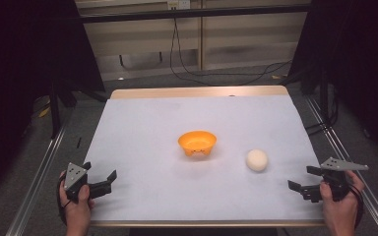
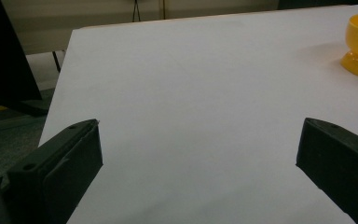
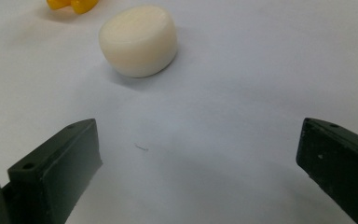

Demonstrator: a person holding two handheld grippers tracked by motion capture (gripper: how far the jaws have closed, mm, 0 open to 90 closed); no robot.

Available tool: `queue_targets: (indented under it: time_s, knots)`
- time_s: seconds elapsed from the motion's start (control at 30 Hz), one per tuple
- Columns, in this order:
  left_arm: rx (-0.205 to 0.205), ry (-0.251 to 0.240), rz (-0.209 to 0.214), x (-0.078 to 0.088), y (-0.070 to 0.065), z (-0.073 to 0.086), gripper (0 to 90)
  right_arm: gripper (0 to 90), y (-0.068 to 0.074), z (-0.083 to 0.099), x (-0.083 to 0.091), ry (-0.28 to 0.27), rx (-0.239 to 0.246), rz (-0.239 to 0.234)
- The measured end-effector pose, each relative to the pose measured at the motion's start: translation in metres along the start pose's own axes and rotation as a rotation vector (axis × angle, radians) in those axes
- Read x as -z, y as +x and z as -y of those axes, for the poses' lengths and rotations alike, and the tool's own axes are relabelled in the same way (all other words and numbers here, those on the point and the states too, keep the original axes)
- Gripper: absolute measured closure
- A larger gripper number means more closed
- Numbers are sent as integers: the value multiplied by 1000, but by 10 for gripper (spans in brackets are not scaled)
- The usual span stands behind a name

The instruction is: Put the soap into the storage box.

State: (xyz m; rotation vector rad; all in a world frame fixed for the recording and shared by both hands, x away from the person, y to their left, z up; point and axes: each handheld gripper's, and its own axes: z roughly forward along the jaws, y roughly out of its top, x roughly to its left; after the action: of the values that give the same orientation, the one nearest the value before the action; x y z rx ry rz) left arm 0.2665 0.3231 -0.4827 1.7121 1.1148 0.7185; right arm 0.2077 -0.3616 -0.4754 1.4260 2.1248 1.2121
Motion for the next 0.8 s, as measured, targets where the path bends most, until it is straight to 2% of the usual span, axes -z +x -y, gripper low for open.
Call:
queue_targets:
  time_s: [0.23, 0.3, 0.37, 0.5, 0.53, 0.8]
  knots:
    - [-1, 1, -6, 0, -1, 0, 0, 0, 7, -9, -6, 34, 34, -21]
    - [1, -1, -4, 0, 0, 0, 0, 0, 9, -12, -7, 46, 44, -21]
    - [0, -1, -4, 0, -1, 0, 0, 0, 12, -16, -9, 55, 63, 1]
    - [0, 0, -5, 0, -1, 0, 0, 0, 14, -20, -13, 80, 82, 0]
    - [0, 0, -5, 0, 0, 0, 0, 0, 16, -23, -17, 95, 101, -5]
    - [1, -3, -5, 0, -1, 0, 0, 0, 19, -34, -32, 136, 145, -8]
